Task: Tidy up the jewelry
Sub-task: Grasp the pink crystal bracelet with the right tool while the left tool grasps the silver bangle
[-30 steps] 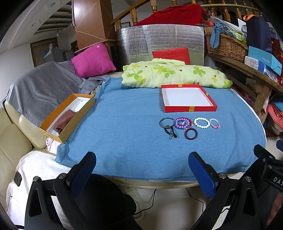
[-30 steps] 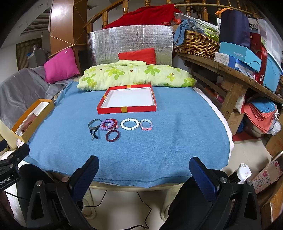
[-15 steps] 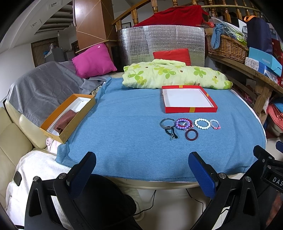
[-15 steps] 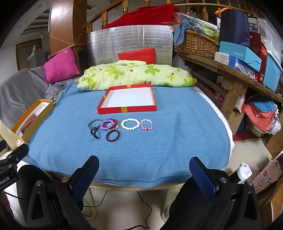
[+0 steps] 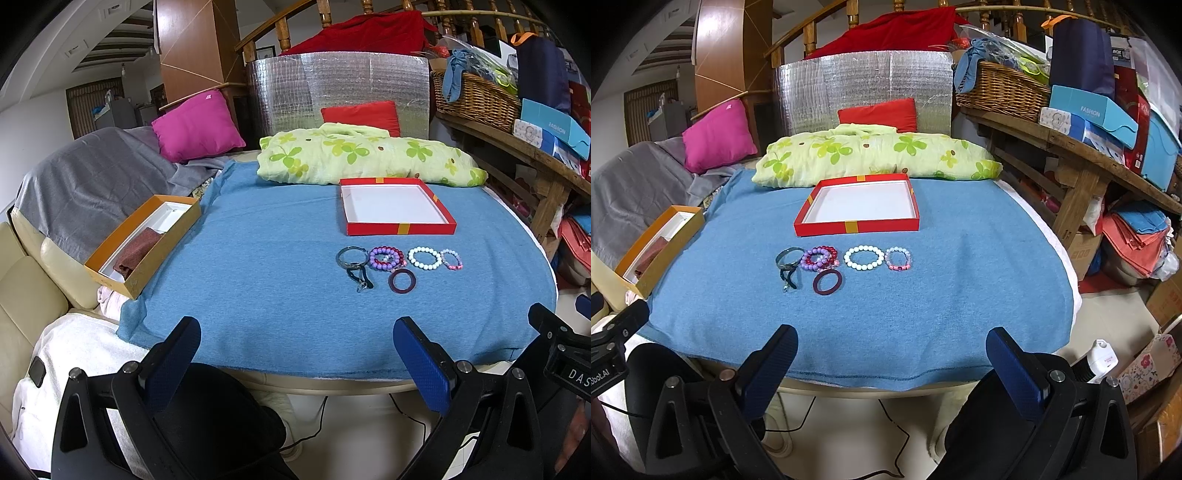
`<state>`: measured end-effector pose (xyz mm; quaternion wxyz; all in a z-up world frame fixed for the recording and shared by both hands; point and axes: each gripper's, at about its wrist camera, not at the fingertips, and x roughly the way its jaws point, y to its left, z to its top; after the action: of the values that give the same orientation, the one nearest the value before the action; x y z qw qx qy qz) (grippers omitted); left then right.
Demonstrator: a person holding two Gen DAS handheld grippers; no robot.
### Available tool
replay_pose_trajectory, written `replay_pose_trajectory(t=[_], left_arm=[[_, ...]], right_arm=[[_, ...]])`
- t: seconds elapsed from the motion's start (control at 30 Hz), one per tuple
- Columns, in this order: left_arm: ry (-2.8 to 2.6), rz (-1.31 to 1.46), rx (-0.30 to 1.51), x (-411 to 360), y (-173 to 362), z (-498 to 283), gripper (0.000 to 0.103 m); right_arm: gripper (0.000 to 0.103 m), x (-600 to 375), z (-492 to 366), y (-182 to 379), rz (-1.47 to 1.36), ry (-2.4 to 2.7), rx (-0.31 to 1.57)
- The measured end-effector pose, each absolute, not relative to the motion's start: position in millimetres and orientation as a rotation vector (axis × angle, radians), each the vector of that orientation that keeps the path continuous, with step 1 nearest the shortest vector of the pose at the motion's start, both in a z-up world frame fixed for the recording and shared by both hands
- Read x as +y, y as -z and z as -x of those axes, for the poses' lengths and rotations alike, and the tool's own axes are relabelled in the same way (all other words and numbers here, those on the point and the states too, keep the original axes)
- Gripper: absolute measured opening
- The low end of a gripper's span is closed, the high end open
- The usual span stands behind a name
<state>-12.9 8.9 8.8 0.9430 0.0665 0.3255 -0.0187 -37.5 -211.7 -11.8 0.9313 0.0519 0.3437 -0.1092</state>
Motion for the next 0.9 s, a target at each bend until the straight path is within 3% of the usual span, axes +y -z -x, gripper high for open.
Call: replay_pose_trajectory(t=[0.2,0.53,0.9], left_arm=[[0.034,-0.139,0.662,9,-7,2,0.103],[0.168,-0.098,0.775,13,40,-96,0.103],[0.248,-0.049,0.905,-5,94,-207,0.103]], right_arm=[[0.103,-215,31,14,-0.105,0.224,0.709],[0.102,-286,-34,46,-0.233,0.167,0.755],[0.055,-322,-162,101,-0.245,0.124,0.890]])
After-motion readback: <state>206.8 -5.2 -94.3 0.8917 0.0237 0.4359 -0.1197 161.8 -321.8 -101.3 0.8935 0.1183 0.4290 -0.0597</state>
